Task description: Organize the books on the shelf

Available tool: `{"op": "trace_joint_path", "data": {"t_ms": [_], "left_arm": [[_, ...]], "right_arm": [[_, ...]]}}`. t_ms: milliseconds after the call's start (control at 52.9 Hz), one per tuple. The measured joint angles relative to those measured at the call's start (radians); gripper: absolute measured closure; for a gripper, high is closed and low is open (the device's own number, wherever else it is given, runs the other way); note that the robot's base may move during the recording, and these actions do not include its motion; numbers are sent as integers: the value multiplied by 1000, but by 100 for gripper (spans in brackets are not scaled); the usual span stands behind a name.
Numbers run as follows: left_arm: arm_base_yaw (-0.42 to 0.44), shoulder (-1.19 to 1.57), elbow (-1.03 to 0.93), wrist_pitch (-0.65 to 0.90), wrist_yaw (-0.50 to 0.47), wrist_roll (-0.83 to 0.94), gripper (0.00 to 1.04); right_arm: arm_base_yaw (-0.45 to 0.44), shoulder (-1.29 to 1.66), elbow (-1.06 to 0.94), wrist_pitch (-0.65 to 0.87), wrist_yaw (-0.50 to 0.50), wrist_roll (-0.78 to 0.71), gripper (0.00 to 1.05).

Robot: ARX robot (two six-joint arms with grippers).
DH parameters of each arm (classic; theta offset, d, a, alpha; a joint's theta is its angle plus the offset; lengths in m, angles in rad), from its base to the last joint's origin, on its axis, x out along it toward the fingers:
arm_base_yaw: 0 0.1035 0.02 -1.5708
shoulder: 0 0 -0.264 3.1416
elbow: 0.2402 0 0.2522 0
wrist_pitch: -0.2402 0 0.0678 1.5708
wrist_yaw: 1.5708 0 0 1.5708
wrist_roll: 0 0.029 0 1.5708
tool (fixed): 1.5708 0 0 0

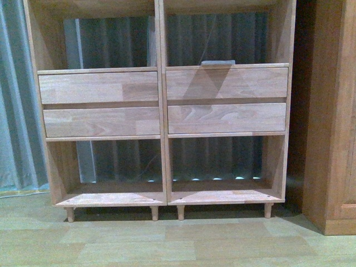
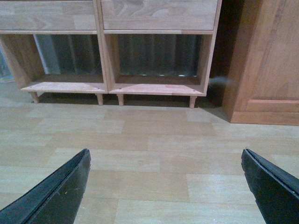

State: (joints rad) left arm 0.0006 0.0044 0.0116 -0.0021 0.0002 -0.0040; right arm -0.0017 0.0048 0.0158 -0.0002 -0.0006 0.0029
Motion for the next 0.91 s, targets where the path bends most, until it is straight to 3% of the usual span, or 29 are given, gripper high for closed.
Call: {"op": "trace_joint_path", "data": {"t_ms": [907], "left_arm": [[0,0,0,0,1,0,7]], "right_arm": [[0,0,0,0,0,0,7]]}}
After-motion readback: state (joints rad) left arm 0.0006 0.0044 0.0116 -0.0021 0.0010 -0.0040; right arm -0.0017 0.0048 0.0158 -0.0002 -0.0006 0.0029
